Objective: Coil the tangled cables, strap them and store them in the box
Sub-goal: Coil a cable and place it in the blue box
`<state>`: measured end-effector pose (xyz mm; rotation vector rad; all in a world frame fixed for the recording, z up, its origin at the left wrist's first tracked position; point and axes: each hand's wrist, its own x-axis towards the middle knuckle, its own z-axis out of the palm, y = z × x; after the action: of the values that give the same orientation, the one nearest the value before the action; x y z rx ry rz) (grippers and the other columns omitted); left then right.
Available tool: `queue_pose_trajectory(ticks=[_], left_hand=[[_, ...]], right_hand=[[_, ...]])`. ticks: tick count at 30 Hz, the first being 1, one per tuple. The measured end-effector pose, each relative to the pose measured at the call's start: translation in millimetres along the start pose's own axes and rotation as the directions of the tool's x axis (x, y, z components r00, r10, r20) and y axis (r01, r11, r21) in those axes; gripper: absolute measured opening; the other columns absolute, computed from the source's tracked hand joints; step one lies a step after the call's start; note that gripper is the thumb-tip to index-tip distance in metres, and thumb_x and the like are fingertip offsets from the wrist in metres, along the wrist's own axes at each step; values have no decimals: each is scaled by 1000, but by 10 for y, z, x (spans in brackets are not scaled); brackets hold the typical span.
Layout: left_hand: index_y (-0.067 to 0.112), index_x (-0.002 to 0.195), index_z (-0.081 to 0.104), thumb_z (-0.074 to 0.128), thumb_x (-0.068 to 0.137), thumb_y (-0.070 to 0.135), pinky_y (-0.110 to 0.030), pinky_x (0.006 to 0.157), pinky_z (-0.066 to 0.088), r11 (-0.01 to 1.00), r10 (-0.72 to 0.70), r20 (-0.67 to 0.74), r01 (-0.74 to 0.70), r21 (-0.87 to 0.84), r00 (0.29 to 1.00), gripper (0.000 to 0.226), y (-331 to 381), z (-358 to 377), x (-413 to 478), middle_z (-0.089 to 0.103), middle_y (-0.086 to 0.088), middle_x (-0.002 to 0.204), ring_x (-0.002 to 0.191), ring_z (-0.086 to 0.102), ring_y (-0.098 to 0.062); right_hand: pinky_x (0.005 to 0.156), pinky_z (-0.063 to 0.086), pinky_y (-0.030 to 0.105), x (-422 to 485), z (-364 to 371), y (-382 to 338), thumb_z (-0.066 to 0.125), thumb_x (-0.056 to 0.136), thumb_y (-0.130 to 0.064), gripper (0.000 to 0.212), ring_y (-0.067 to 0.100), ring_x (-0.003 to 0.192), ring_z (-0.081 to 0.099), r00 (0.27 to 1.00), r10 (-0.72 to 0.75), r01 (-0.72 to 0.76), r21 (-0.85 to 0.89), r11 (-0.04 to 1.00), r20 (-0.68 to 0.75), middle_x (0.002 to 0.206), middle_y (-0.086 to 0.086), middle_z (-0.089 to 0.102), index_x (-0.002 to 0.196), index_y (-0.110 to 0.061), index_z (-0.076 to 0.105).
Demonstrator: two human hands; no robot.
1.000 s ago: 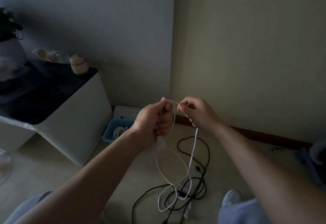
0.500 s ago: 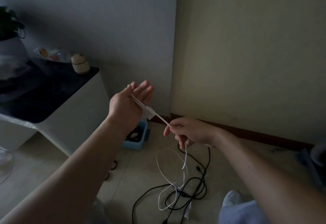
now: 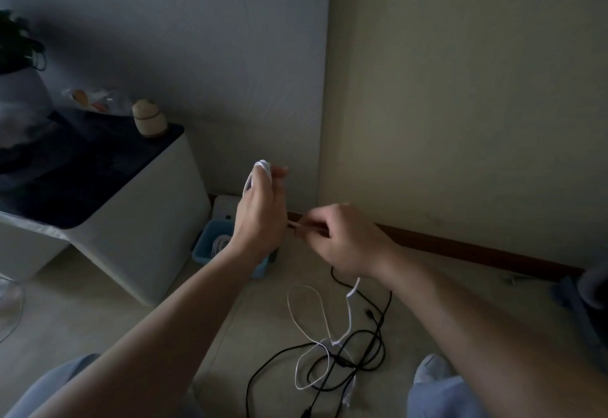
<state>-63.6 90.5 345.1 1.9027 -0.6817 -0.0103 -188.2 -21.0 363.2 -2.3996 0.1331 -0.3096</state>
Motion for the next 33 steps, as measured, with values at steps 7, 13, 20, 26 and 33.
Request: queue_pose_trajectory(ticks=[7, 13, 20, 26, 33], left_hand=[[25, 80, 49, 36, 88, 53, -55, 82, 50, 971, -185, 242, 216, -106, 952, 32, 116, 131, -120, 64, -1, 77, 76, 60, -24], [7, 80, 59, 17, 105, 57, -26, 49, 41, 862, -195, 620, 435, -262, 760, 69, 297, 155, -197, 38, 1, 44, 38, 35, -12], [15, 77, 49, 32, 106, 35, -20, 40, 34, 600, -74, 795, 664, -447, 602, 38, 400, -45, -150, 25, 8, 45, 35, 24, -6], [21, 72, 46, 38, 99, 36, -19, 47, 35, 290, -10, 757, 726, -623, 654, 32, 411, -132, -88, 22, 10, 46, 38, 17, -6], [18, 81, 50, 33, 106, 38, -25, 77, 46, 32, -113, 582, 589, -808, 805, 36, 425, -291, 14, 53, 6, 61, 56, 56, -9]], right_hand=[[57, 48, 23, -2, -51, -12, 76, 88, -21, 18, 2, 58, 60, 941, 18, 70, 245, 967, -337, 62, -9, 68, 71, -18, 72], [50, 43, 19, 69, -211, 138, 87, 76, -30, 24, 1, 48, 52, 873, 207, -24, 385, 922, -442, 51, -15, 61, 64, -21, 68], [50, 36, 18, 115, -258, 354, 80, 81, -42, 34, 1, 48, 40, 867, 282, -101, 410, 906, -412, 48, -16, 48, 63, -20, 61], [48, 34, 24, 146, -188, 459, 51, 104, -37, 44, 9, 40, 36, 939, 341, -311, 507, 804, 35, 48, -9, 43, 67, -14, 57], [60, 49, 28, 40, -95, 481, 42, 106, -41, 46, 12, 49, 47, 862, 380, -500, 445, 743, 335, 52, -6, 45, 74, -14, 59]])
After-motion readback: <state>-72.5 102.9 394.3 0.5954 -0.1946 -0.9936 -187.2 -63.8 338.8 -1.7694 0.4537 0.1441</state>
